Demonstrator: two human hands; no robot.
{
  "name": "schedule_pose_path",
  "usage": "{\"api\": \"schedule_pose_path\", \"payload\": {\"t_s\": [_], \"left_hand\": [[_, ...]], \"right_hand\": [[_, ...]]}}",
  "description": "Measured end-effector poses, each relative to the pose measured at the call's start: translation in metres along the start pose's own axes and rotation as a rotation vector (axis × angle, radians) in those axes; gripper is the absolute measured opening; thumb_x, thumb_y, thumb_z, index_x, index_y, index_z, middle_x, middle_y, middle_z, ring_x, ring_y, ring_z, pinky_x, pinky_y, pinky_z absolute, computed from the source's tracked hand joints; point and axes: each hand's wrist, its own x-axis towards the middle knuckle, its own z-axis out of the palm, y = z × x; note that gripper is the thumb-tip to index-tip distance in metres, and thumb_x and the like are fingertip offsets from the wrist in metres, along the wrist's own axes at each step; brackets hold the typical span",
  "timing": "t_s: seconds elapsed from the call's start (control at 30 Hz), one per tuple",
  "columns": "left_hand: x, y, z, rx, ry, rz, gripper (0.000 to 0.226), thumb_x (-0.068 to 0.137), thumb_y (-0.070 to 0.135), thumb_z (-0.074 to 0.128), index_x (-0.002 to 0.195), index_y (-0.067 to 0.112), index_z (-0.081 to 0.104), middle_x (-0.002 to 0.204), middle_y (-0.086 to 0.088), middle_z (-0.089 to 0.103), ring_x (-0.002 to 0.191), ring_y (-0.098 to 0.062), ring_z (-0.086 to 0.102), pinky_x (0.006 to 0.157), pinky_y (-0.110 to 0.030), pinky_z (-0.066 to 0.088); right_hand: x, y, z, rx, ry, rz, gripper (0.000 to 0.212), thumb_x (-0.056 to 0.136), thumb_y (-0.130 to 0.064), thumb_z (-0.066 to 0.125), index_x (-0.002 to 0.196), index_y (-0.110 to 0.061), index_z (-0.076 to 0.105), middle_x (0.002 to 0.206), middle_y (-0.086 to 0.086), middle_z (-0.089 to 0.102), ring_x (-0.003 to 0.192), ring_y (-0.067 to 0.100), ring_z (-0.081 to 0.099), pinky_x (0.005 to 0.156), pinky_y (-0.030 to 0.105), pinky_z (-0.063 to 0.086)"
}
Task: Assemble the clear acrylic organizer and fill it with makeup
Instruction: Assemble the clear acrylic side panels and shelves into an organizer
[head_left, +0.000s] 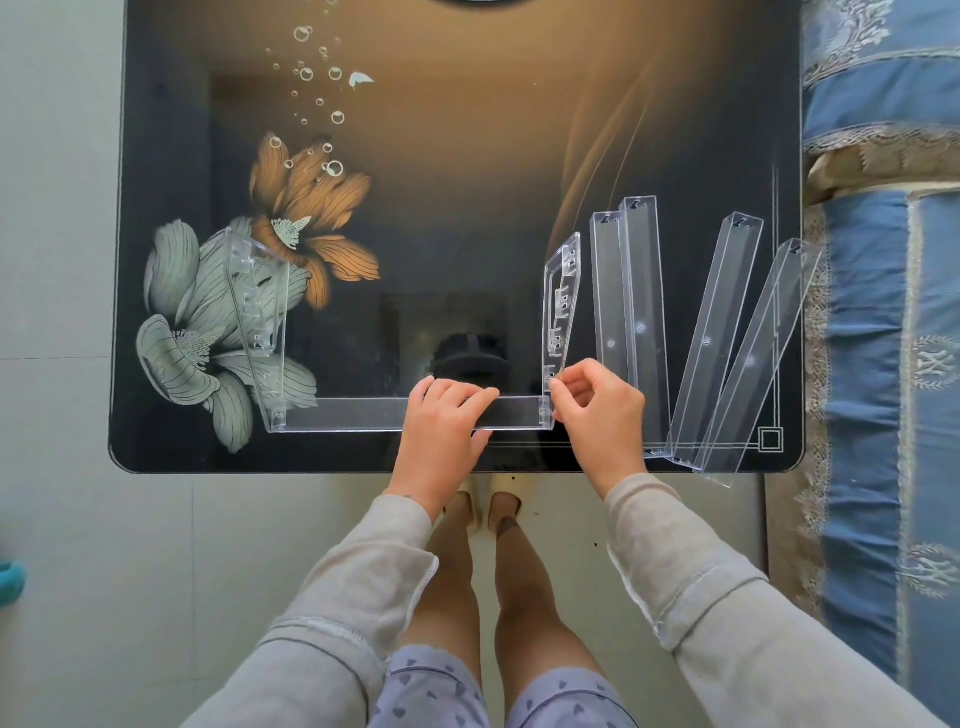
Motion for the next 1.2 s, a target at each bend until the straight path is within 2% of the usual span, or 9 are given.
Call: {"api": "schedule_pose_path", "payload": {"t_s": [0.1,0.23,0.4,0.67,0.9,1.0,1.07,1.13,1.2], "left_hand": [[0.000,0.002,0.003,-0.045,-0.019,-0.027,0.041,0.071,0.014,0.077,0.111,0.013,0.067,0.101,-0.005,0.072,0.098,-0.025,0.065,0.104,-0.043,0.039],[0.002,0.003,0.004,-0.069,-0.018,-0.020,0.041,0.067,0.012,0.079,0.107,0.012,0.069,0.098,-0.005,0.072,0.096,-0.026,0.064,0.097,-0.041,0.044],[0.002,0.006,0.007,-0.078,0.021,-0.033,0.041,0.062,0.009,0.082,0.101,0.011,0.072,0.093,-0.005,0.074,0.094,-0.029,0.065,0.093,-0.043,0.046],[0.003,0.018,0.011,0.008,0.029,-0.033,0.040,0.065,0.012,0.081,0.103,0.014,0.071,0.094,-0.003,0.074,0.096,-0.026,0.066,0.104,-0.051,0.037],[-0.003,0.023,0.018,-0.023,0.054,-0.006,0.043,0.062,0.008,0.083,0.103,0.014,0.070,0.093,-0.002,0.074,0.088,-0.023,0.068,0.099,-0.049,0.041],[-0.001,0.021,0.018,-0.010,0.079,0.026,0.044,0.059,0.008,0.085,0.101,0.013,0.071,0.091,-0.003,0.074,0.085,-0.025,0.069,0.095,-0.051,0.044],[0.003,0.023,0.019,-0.008,0.084,0.031,0.044,0.059,0.009,0.085,0.101,0.013,0.071,0.091,-0.004,0.074,0.086,-0.026,0.070,0.094,-0.051,0.044],[0.006,0.026,0.020,-0.009,0.086,0.033,0.044,0.059,0.010,0.086,0.100,0.012,0.071,0.091,-0.004,0.074,0.085,-0.026,0.070,0.094,-0.052,0.045],[0.008,0.029,0.021,-0.013,0.089,0.042,0.044,0.058,0.009,0.086,0.100,0.012,0.071,0.090,-0.004,0.074,0.084,-0.027,0.069,0.093,-0.052,0.045]], "right_hand": [[0.000,0.003,0.000,0.003,-0.002,-0.003,0.011,0.085,-0.015,0.062,0.079,-0.007,0.063,0.069,0.004,0.062,0.066,0.022,0.063,0.065,0.023,0.051],[0.001,0.006,-0.001,-0.012,-0.025,-0.028,0.011,0.086,-0.016,0.062,0.077,-0.011,0.060,0.067,0.000,0.058,0.063,0.014,0.056,0.059,0.009,0.040],[0.002,0.009,-0.003,-0.049,-0.032,-0.051,0.011,0.087,-0.016,0.061,0.080,-0.008,0.062,0.068,-0.001,0.058,0.064,0.012,0.055,0.058,0.005,0.037],[0.001,0.010,-0.009,-0.065,-0.010,-0.045,0.011,0.088,-0.016,0.060,0.081,-0.007,0.062,0.071,-0.001,0.057,0.065,0.011,0.052,0.057,0.003,0.032],[-0.004,0.019,-0.021,-0.020,-0.003,-0.002,0.014,0.090,-0.021,0.057,0.083,-0.010,0.063,0.072,-0.001,0.058,0.068,0.014,0.056,0.066,0.022,0.049],[-0.005,0.031,-0.043,0.055,0.161,0.078,0.016,0.091,-0.020,0.053,0.076,-0.015,0.058,0.068,0.003,0.062,0.061,0.017,0.058,0.060,0.018,0.048],[0.000,0.041,-0.063,0.110,0.313,0.173,0.016,0.091,-0.017,0.052,0.078,-0.012,0.060,0.071,0.011,0.065,0.056,0.016,0.058,0.060,0.022,0.052],[0.009,0.054,-0.082,0.136,0.456,0.289,0.014,0.090,-0.014,0.051,0.087,-0.006,0.062,0.075,0.011,0.063,0.065,0.023,0.061,0.072,0.036,0.054],[0.021,0.067,-0.098,0.109,0.515,0.399,0.017,0.088,-0.016,0.052,0.100,-0.006,0.060,0.086,0.010,0.062,0.081,0.027,0.059,0.082,0.040,0.049]]}}
